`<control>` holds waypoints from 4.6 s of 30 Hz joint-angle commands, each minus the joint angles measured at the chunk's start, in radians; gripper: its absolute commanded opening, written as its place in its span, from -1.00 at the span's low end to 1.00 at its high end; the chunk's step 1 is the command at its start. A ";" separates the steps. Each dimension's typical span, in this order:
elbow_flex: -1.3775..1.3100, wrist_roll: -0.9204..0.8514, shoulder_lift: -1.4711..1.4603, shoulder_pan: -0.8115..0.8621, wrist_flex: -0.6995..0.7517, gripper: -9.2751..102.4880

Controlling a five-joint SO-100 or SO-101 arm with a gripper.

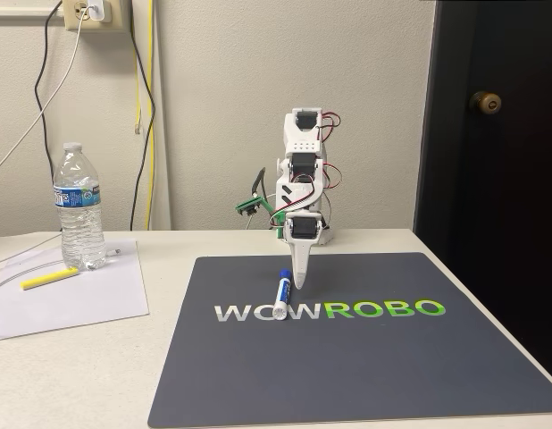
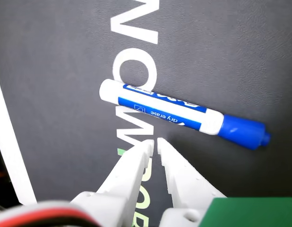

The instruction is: Pick up the blue marker.

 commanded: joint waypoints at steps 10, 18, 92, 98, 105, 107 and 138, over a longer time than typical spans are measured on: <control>-0.115 -0.255 0.190 0.017 0.129 -0.83; -0.161 -0.762 0.215 0.054 0.199 -0.83; -0.112 -1.376 -0.178 0.147 0.058 -0.73; -0.112 -1.367 -0.178 0.143 0.058 -0.76; -0.123 -1.270 -0.161 0.133 0.043 -0.76; -0.124 -1.239 -0.141 0.126 0.054 -0.76; -0.114 -0.155 0.499 -0.038 -0.023 -0.76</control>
